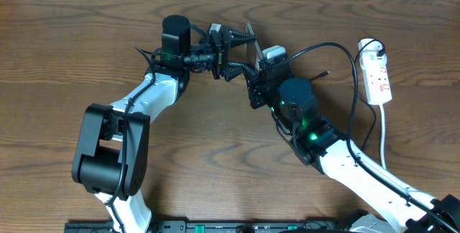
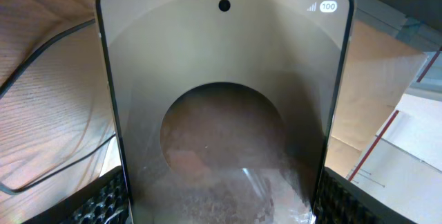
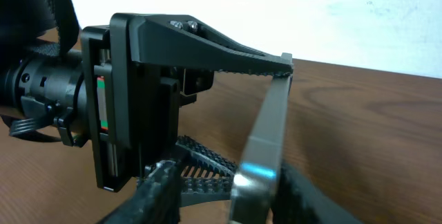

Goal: Plug charger to phone and switch on socket
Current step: 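Grasp the phone's side edge with the right gripper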

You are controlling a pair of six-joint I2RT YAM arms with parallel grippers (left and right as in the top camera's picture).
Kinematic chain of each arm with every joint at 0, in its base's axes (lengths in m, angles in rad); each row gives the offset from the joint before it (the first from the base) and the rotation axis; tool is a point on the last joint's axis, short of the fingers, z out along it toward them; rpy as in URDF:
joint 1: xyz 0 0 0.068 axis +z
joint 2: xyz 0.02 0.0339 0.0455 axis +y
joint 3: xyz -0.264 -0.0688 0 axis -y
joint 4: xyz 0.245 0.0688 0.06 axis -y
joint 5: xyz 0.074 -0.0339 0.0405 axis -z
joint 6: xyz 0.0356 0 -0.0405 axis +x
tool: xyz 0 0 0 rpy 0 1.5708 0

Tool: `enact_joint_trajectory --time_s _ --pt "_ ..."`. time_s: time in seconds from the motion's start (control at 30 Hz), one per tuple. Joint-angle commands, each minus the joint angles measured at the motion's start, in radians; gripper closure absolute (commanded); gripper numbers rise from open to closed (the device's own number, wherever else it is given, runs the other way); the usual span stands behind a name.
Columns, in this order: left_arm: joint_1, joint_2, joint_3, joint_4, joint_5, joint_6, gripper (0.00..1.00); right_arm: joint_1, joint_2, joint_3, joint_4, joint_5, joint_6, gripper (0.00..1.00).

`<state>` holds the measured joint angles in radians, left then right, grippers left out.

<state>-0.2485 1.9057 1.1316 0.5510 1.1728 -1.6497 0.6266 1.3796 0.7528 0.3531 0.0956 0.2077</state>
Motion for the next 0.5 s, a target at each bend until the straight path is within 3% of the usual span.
enact_joint_trajectory --time_s 0.0,0.23,0.47 --pt "0.006 -0.006 0.010 0.016 0.015 -0.005 0.40 0.011 0.000 0.027 0.001 -0.008 -0.003 0.67" --pt "0.006 -0.006 0.010 0.016 0.015 -0.005 0.40 0.011 0.000 0.027 -0.002 -0.008 -0.003 0.86" --pt "0.006 -0.006 0.010 0.016 0.015 -0.005 0.40 0.011 -0.001 0.027 -0.001 -0.008 -0.003 0.91"
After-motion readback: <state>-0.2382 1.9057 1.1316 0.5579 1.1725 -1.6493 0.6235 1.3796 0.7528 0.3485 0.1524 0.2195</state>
